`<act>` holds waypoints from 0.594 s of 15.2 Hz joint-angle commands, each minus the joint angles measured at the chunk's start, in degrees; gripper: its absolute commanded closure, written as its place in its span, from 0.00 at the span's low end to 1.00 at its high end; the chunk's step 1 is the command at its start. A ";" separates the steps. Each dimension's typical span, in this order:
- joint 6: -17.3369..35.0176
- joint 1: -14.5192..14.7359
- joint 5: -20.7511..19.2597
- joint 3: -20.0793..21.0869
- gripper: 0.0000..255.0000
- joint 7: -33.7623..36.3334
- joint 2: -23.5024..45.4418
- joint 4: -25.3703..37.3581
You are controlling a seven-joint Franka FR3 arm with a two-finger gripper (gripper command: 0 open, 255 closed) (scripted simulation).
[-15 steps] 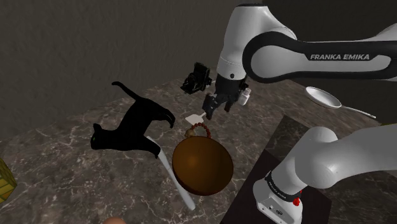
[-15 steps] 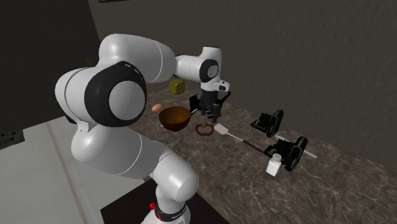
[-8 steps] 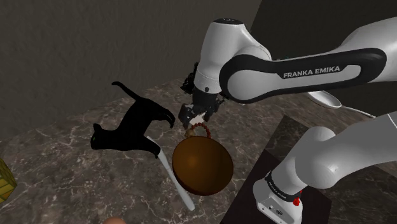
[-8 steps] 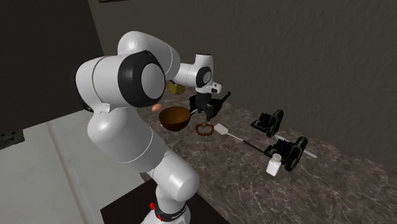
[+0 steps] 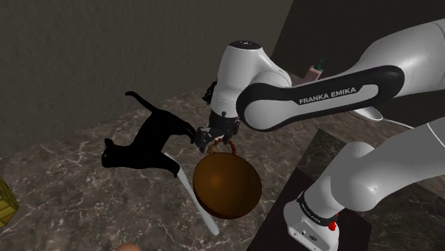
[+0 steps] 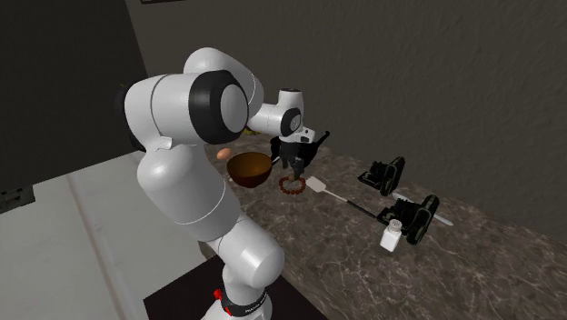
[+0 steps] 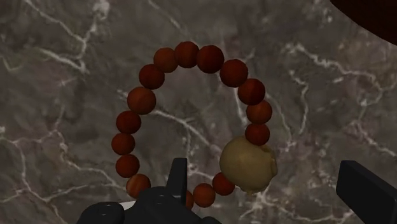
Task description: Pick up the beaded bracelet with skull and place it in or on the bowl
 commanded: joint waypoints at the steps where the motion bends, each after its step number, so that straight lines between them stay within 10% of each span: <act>1: 0.76 -0.02 -0.02 0.13 0.00 0.07 0.32 -0.41; 7: 0.75 -0.02 -0.02 0.13 0.00 0.07 0.32 -0.40; 8: 0.75 -0.02 -0.02 0.13 1.00 0.07 0.32 -0.40; 9: 0.75 -0.02 -0.02 0.13 1.00 0.07 0.32 -0.40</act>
